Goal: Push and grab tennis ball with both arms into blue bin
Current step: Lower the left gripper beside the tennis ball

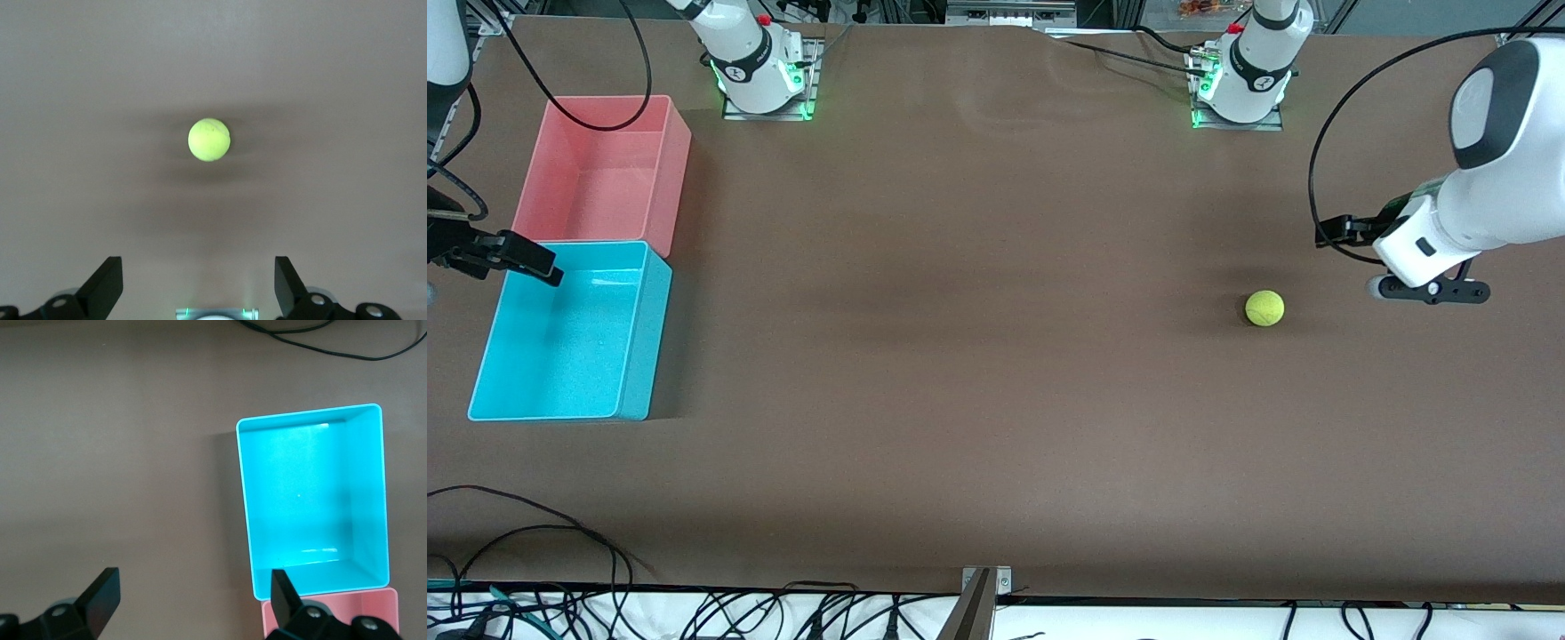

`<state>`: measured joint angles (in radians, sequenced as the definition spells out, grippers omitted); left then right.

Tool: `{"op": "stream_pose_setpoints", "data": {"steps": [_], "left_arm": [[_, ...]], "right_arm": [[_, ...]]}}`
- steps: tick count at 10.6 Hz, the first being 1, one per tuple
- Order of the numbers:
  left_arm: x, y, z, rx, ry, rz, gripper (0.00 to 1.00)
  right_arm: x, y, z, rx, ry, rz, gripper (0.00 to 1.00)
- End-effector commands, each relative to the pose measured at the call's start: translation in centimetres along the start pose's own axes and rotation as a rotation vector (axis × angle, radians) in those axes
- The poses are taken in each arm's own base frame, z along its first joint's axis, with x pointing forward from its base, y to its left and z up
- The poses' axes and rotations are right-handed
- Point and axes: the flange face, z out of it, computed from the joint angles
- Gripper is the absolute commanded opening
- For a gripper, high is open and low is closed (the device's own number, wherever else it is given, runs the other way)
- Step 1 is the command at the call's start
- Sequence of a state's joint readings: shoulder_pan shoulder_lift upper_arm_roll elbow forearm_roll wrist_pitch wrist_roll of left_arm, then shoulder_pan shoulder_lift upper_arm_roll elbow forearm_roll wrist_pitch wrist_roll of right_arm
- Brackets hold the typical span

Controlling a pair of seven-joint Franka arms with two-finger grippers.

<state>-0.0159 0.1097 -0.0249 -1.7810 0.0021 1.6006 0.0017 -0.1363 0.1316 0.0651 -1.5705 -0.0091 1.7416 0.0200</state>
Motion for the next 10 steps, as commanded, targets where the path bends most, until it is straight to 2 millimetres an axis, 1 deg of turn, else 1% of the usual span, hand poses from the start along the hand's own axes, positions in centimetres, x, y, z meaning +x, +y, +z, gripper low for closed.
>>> {"op": "stream_pose_setpoints", "data": {"steps": [1,3,6,9,10], "left_arm": [[-0.3,0.2,4.4,-0.011,0.051,0.006,1.00],[0.2,0.1,7.6,-0.011,0.083,0.005,1.00],[0.5,0.0,10.3,-0.011,0.136,-0.001,1.00],[0.7,0.1,13.8,-0.014,0.172,-0.017,1.00],[0.9,0.4,14.9,-0.017,0.179,-0.053,1.00]], "right_arm": [[0.2,0.0,-0.6,0.014,0.009,-0.007,1.00],[0.2,0.0,-0.6,0.014,0.009,-0.007,1.00],[0.3,0.0,-0.3,0.019,0.005,-0.005,1.00],[0.3,-0.2,-0.4,0.018,0.006,-0.008,1.00],[0.3,-0.2,-0.3,0.018,0.005,-0.008,1.00]]}}
